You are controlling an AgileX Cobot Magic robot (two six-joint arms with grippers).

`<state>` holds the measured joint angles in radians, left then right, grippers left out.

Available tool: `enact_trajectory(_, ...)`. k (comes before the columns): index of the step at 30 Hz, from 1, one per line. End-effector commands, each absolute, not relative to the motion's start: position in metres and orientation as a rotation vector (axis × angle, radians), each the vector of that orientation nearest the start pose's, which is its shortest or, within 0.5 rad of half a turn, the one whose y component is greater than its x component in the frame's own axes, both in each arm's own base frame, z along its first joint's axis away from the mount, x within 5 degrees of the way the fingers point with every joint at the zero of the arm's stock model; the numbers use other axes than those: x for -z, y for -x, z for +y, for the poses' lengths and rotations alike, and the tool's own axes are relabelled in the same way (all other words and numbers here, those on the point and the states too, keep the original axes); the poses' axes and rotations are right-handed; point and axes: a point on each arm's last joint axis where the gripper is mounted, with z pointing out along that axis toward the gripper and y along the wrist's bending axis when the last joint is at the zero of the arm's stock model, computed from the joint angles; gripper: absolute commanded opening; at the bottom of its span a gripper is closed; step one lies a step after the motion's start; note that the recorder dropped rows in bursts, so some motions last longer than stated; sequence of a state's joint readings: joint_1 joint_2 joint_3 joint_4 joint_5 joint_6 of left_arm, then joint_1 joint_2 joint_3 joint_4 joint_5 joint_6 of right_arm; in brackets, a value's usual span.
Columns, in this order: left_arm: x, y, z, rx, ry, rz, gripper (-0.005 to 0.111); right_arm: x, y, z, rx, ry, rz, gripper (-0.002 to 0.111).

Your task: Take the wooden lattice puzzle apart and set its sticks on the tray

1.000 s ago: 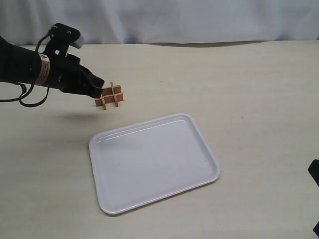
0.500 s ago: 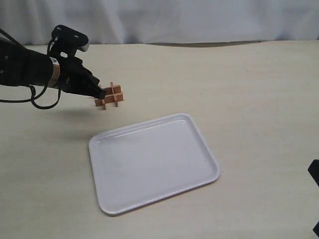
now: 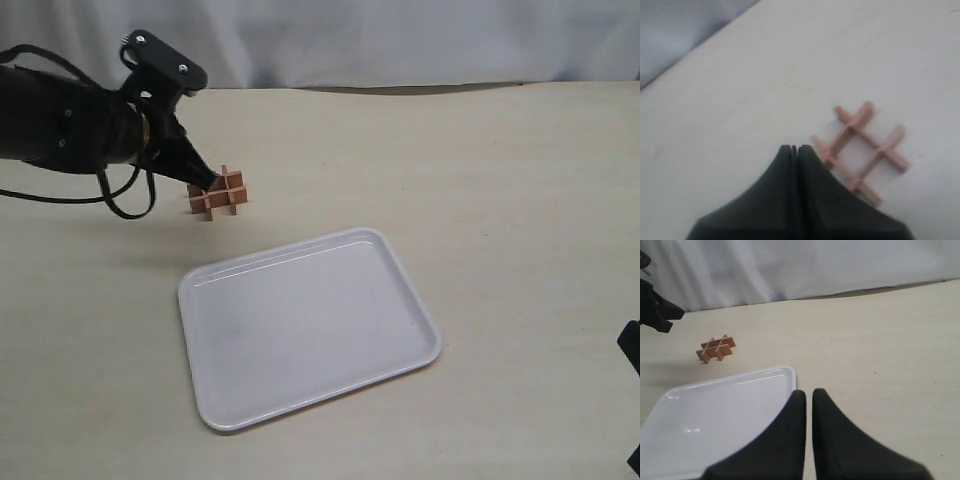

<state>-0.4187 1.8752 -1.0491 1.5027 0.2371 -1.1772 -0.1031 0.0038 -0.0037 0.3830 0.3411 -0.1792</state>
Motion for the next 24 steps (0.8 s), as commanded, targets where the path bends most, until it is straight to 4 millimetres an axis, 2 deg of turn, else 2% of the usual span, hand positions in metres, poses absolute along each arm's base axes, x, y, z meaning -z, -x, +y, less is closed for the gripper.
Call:
enact_trajectory(1,-0.174,-0.355,-0.153,-0.265,-0.815,2.313,0.000,-0.184,-0.054,0.006,-0.159,-0.158,1.798,0.004)
enact_trajectory(2,-0.176,-0.353,-0.153,-0.291,-0.852,2.372,0.000,-0.184,-0.054,0.006,-0.159,-0.158,1.798,0.004)
enact_trajectory(4,-0.182,-0.347,-0.159,-0.213,-0.965,2.499,0.000,-0.184,-0.054,0.006,-0.159,-0.158,1.798,0.004)
enact_trajectory(6,-0.186,-0.347,-0.167,-0.057,-1.043,2.484,0.000,-0.184,-0.054,0.006,-0.159,-0.158,1.798,0.004)
enact_trajectory(9,-0.184,-0.351,-0.169,0.060,-1.028,2.385,0.000,-0.184,-0.054,0.006,-0.159,-0.158,1.798,0.004)
enact_trajectory(12,-0.178,-0.359,-0.147,0.095,-0.919,2.392,0.000,-0.184,-0.054,0.006,-0.159,-0.158,1.798,0.004)
enact_trajectory(15,-0.174,-0.362,-0.122,0.163,-0.897,2.479,0.000,-0.184,-0.054,0.006,-0.159,-0.158,1.798,0.004)
enact_trajectory(20,-0.172,-0.366,-0.099,0.437,-0.901,2.444,0.000,-0.184,-0.054,0.006,-0.159,-0.158,1.798,0.004)
enact_trajectory(24,-0.152,-0.371,-0.089,0.449,-0.950,2.451,0.000,-0.184,-0.054,0.006,-0.159,-0.158,1.798,0.004)
